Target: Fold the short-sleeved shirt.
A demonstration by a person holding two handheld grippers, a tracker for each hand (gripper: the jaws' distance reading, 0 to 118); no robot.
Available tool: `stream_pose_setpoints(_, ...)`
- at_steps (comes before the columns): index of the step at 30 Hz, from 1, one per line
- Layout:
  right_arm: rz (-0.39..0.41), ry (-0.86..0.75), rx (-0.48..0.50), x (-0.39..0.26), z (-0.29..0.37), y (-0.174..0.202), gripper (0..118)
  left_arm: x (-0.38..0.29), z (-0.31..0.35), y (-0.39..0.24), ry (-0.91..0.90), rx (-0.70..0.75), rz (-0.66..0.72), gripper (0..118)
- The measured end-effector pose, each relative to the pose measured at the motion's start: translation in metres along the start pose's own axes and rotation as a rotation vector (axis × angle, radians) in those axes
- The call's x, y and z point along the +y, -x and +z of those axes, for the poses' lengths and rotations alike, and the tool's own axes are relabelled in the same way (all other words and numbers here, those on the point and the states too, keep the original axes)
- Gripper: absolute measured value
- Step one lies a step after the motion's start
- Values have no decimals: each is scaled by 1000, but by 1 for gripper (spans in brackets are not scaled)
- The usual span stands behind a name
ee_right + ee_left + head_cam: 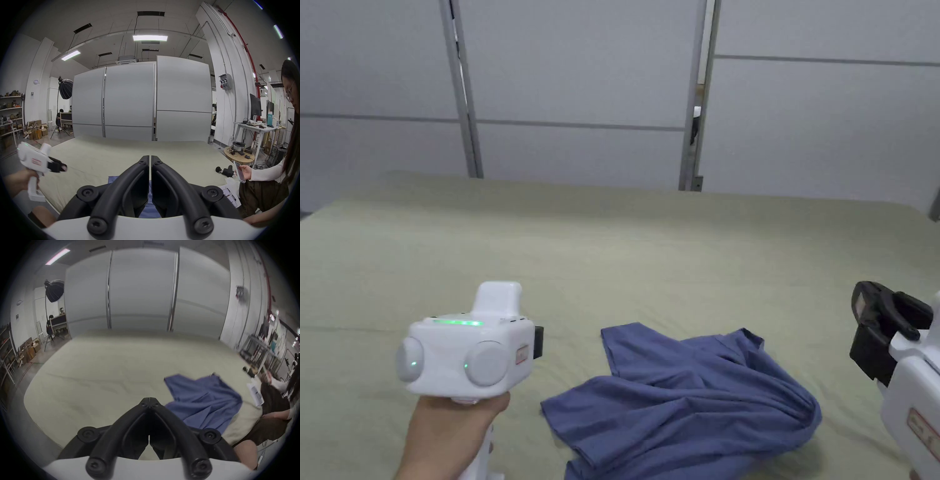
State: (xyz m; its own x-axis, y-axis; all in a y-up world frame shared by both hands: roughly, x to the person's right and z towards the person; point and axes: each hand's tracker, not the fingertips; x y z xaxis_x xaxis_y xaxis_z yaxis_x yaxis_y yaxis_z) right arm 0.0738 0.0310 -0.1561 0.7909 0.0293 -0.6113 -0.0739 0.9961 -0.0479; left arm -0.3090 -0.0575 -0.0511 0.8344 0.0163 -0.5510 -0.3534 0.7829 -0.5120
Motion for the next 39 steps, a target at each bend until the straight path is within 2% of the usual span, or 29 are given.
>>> stream_pose_setpoints(3, 11, 14, 10, -5, -6, 0, 4, -7, -65, 5, 172, -46, 69, 0)
stream_pose_setpoints(7, 15, 34, 14, -11, -16, -1, 4, -27, -125, 4, 362, -31, 46, 0)
stream_pose_setpoints(8, 14, 37, 16, -12, -18, -1, 4, -31, -136, 6, 389, -41, 81, 6)
stream_pose_setpoints(9, 14, 41, 19, -14, -21, 0, 4, -33, -146, 9, 420, -58, 144, 28)
stream_pose_setpoints(10, 14, 51, 23, -17, -24, 1, 4, -38, -131, -1, 427, -56, 180, 40)
stream_pose_setpoints(12, 14, 71, 42, -21, -31, 2, 4, -44, -141, -3, 428, -64, 199, 69)
stream_pose_setpoints(13, 16, 78, 46, -25, -34, 4, 4, -49, -147, -6, 449, -54, 182, 109)
stream_pose_setpoints(14, 20, 84, 48, -27, -37, 5, 4, -43, -175, 6, 534, -84, 190, 118)
stream_pose_setpoints(15, 24, 91, 50, -30, -40, 6, 4, -40, -186, 10, 456, -43, 165, 118)
stream_pose_setpoints(17, 26, 111, 57, -34, -47, 7, 4, -42, -199, 13, 496, -18, 98, 118)
stream_pose_setpoints(18, 23, 118, 59, -35, -51, 7, 4, -46, -163, -11, 496, -18, 90, 118)
stream_pose_setpoints(20, 17, 129, 62, -38, -57, 6, 4, -44, -154, -24, 477, -15, 67, 118)
stream_pose_setpoints(21, 15, 132, 61, -40, -60, 6, 4, -41, -150, -32, 480, 31, 27, 118)
stream_pose_setpoints(25, 6, 149, 58, -43, -67, 5, 4, -47, -172, -35, 483, 49, -64, 117)
stream_pose_setpoints(26, 3, 151, 59, -44, -68, 4, 4, -51, -194, -31, 471, 40, -78, 104)
stream_pose_setpoints(27, 1, 152, 58, -46, -69, 3, 4, -47, -196, -34, 449, 14, -107, 85)
stream_pose_setpoints(28, 1, 156, 56, -48, -70, 3, 4, -42, -197, -37, 413, -8, -143, 52)
stream_pose_setpoints(29, 0, 161, 54, -50, -70, 2, 4, -39, -199, -41, 383, -15, -173, 3)
stream_pose_setpoints(30, -5, 167, 52, -53, -71, 1, 4, -50, -153, -67, 264, 36, -235, 3)
stream_pose_setpoints(31, -13, 172, 48, -55, -71, 0, 4, -51, -145, -74, 275, 35, -243, 3)
stream_pose_setpoints(32, -20, 177, 45, -56, -71, -1, 4, -53, -139, -76, 256, -15, -216, 3)
stream_pose_setpoints(33, -28, 182, 43, -58, -70, -2, 4, -54, -133, -72, 285, -112, -131, 3)
stream_pose_setpoints(34, -33, 185, 44, -60, -69, -4, 4, -38, -186, -44, 364, -162, -42, 3)
stream_pose_setpoints(37, -23, 198, 34, -63, -69, -9, 4, -27, -178, -28, 240, -30, -123, 3)
stream_pose_setpoints(39, -25, 212, 40, -63, -75, -14, 4, -32, -150, -23, 232, -64, -88, 3)
